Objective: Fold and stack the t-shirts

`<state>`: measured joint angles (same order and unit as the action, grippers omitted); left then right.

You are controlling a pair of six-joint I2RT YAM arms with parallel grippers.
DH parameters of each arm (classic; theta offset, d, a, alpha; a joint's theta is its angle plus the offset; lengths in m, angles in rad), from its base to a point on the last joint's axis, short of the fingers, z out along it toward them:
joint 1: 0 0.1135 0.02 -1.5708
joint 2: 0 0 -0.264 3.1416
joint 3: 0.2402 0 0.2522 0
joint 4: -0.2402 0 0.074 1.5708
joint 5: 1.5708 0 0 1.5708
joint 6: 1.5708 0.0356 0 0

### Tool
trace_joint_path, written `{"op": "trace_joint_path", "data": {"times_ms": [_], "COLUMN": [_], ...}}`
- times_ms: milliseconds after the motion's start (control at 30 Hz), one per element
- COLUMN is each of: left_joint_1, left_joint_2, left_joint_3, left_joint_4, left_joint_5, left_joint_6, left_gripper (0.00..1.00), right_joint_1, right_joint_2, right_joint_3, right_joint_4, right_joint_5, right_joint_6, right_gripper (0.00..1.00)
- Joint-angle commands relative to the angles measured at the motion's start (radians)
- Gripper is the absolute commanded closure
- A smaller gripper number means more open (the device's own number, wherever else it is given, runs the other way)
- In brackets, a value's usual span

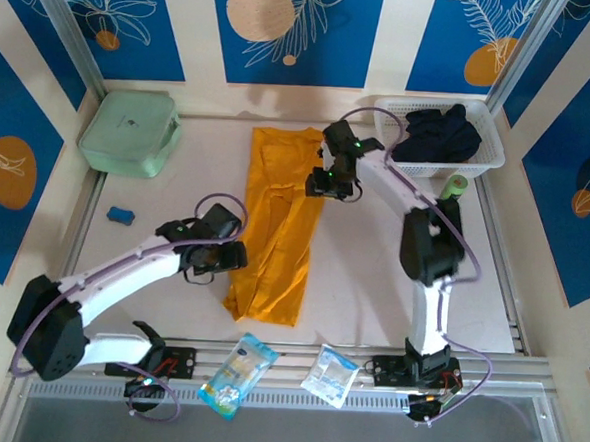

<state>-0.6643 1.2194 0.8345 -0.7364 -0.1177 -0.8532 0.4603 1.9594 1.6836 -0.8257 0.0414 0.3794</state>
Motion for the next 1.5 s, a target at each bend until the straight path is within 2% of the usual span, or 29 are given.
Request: {"op": "trace_joint_path", "data": {"times_ms": [0, 67, 233, 367, 600, 867, 1067, 1233, 1400, 1467], "left_joint_1": [-0.01, -0.009, -0.015, -0.016, -0.019, -0.023, -0.027, -0.034, -0.034, -0.035], "left_joint_2": [-0.055, -0.102, -0.222, -0.279, -0.25, -0.236, -0.218, -0.238, -0.293, -0.307], "left_joint_3": [-0.087, -0.163, -0.286, -0.3, -0.317, -0.343, -0.367, -0.374, -0.363, -0.354], "left_joint_4": [-0.139, -0.109, -0.063, -0.057, 0.024, 0.097, 0.134, 0.095, 0.048, 0.036], "left_joint_5": [0.049, 0.104, 0.151, 0.153, 0.211, 0.225, 0.247, 0.247, 0.238, 0.237], "left_joint_6": [0.013, -0.002, -0.021, -0.018, -0.002, -0.034, -0.063, -0.077, -0.093, -0.096], "left_gripper": [0.35, 0.46, 0.58, 0.59, 0.59, 0.59, 0.59, 0.59, 0.59, 0.53], "right_joint_1": [0.072, 0.119, 0.224, 0.289, 0.378, 0.372, 0.335, 0.296, 0.278, 0.272], "right_joint_2": [-0.159, -0.222, -0.314, -0.3, -0.09, 0.105, 0.201, 0.272, 0.33, 0.353], "right_joint_3": [-0.2, -0.303, -0.472, -0.49, -0.334, -0.094, 0.01, 0.059, 0.098, 0.114], "right_joint_4": [0.057, 0.071, 0.129, 0.166, 0.213, 0.162, 0.137, 0.142, 0.138, 0.13], "right_joint_5": [-0.004, 0.0, -0.015, -0.038, -0.107, -0.098, -0.112, -0.14, -0.157, -0.162], "right_joint_6": [0.057, 0.098, 0.211, 0.262, 0.296, 0.273, 0.252, 0.242, 0.237, 0.238], "right_gripper": [0.55, 0.56, 0.6, 0.63, 0.62, 0.66, 0.79, 0.91, 0.96, 0.99]}}
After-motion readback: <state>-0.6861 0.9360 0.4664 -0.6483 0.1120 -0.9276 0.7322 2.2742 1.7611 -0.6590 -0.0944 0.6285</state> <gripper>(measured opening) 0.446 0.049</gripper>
